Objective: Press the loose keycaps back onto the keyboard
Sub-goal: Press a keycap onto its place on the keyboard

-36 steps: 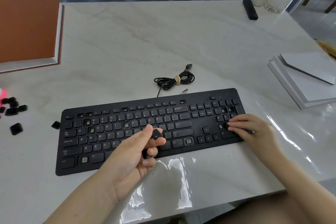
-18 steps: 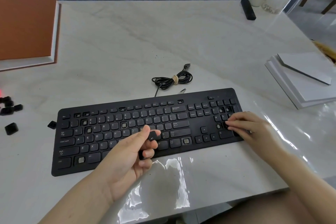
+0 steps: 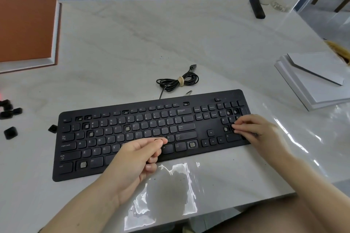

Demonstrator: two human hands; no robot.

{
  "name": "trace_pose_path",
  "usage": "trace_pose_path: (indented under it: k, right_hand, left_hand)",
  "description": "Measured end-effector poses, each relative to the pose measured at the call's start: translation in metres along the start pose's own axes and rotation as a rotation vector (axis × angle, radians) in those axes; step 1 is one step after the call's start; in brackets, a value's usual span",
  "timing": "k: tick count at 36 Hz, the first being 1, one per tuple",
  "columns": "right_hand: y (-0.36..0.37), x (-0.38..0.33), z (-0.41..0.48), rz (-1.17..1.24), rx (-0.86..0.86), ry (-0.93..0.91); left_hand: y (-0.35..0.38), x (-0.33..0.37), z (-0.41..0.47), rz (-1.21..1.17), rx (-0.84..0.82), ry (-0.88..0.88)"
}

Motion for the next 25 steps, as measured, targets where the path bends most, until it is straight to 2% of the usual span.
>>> trace_pose_path:
  k: [5, 9, 14, 19, 23, 25]
  right_hand:
    - [-0.003, -0.014, -0.011, -0.154, 0.068, -0.247]
    - [-0.005, -0.022, -0.019, -0.239, 0.134, -0.277]
    - [-0.002, -0.02, -0.025, -0.244, 0.141, -0.214]
    - [-0.005, -0.022, -0.011, -0.139, 0.183, -0.085]
    - [0.01, -0.044, 0.002, 0.132, 0.051, 0.15]
    - [0.022, -0.069, 0.005, 0.306, -0.038, 0.178]
  left_hand:
    - [0.001, 0.004, 0.001, -0.003, -0.007, 0.027]
    - [0.002, 0.009, 0.0, -0.005, -0.012, 0.048]
    - [0.005, 0.013, 0.0, 0.005, -0.016, 0.071]
    - [0.009, 0.019, 0.0, 0.108, -0.028, 0.154]
    - [0.012, 0.027, -0.004, 0.194, -0.049, 0.224]
    - [0.012, 0.03, -0.005, 0.234, -0.039, 0.253]
Point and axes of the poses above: each hand's wrist, its own z-axis towards the middle knuckle, its own y-axis out of the palm, x = y × z, the point moved 9 cm from there along z, towards the middle knuckle, and after that the axes turned 13 degrees about x, right-handed, at the moved point
